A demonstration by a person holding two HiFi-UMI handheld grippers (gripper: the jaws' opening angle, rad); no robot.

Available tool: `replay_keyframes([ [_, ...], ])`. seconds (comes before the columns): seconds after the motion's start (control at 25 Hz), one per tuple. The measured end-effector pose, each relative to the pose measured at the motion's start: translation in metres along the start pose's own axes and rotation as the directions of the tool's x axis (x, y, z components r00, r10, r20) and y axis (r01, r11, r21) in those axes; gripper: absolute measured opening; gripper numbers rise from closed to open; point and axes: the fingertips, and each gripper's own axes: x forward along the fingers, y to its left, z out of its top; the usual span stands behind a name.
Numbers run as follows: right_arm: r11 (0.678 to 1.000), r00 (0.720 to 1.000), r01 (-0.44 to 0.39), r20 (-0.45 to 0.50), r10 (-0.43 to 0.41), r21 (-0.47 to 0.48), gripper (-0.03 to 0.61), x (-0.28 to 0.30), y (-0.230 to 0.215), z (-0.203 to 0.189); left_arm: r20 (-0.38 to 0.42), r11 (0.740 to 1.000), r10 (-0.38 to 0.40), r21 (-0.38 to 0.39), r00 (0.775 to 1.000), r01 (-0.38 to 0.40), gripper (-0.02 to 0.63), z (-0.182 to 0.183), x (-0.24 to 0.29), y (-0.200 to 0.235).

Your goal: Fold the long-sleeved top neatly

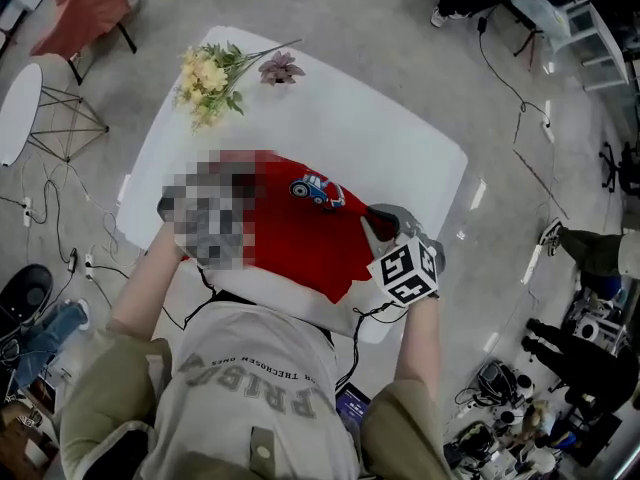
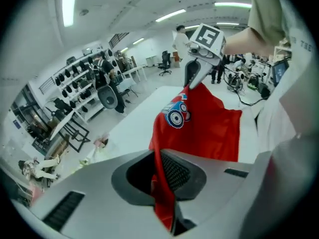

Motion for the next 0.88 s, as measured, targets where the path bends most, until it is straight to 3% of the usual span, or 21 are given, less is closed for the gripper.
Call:
replay_keyframes([
  [0.08, 0.998, 0.997, -0.056, -0.052, 0.054, -0.039, 0.031, 0.002, 0.036, -0.016, -0.058, 0.994, -0.106, 0.013, 0.993, 0.107, 0.032, -0.024, -0.001, -0.046],
  [0.2, 0.985, 0.979, -0.165, -0.127, 0.157, -0.051, 0.031, 0.014, 0.094, -0.044, -0.152, 0.968, -0.249, -0.018, 0.956, 0.250, 0.034, -0.067, 0.002, -0.115],
  [0.32, 0.963, 0.946, -0.266, -0.202, 0.254, -0.038, 0.031, 0.024, 0.142, -0.068, -0.208, 0.944, -0.330, -0.068, 0.921, 0.323, 0.034, -0.097, 0.001, -0.162],
  [0.4, 0.951, 0.926, -0.309, -0.236, 0.296, -0.018, 0.032, 0.027, 0.160, -0.078, -0.213, 0.940, -0.342, -0.084, 0.915, 0.331, 0.034, -0.106, 0.001, -0.175],
  [0.52, 0.941, 0.917, -0.338, -0.216, 0.336, 0.029, 0.072, 0.021, 0.161, -0.073, -0.217, 0.938, -0.347, -0.083, 0.912, 0.337, 0.079, -0.103, -0.004, -0.174],
  [0.6, 0.932, 0.920, -0.351, -0.155, 0.361, 0.089, 0.197, 0.010, 0.151, -0.057, -0.216, 0.932, -0.362, -0.084, 0.907, 0.352, 0.177, -0.094, -0.014, -0.164],
  [0.64, 0.930, 0.925, -0.349, -0.112, 0.362, 0.116, 0.219, 0.003, 0.141, -0.048, -0.205, 0.937, -0.349, -0.077, 0.914, 0.341, 0.201, -0.087, -0.019, -0.153],
  [0.76, 0.934, 0.949, -0.311, 0.011, 0.314, 0.176, 0.219, -0.007, 0.100, -0.024, -0.141, 0.963, -0.269, -0.073, 0.953, 0.261, 0.209, -0.060, -0.023, -0.106],
  [0.88, 0.933, 0.955, -0.293, 0.008, 0.298, 0.209, 0.219, 0.012, 0.069, -0.026, -0.142, 0.964, -0.258, -0.099, 0.956, 0.246, 0.209, -0.048, 0.000, -0.072],
])
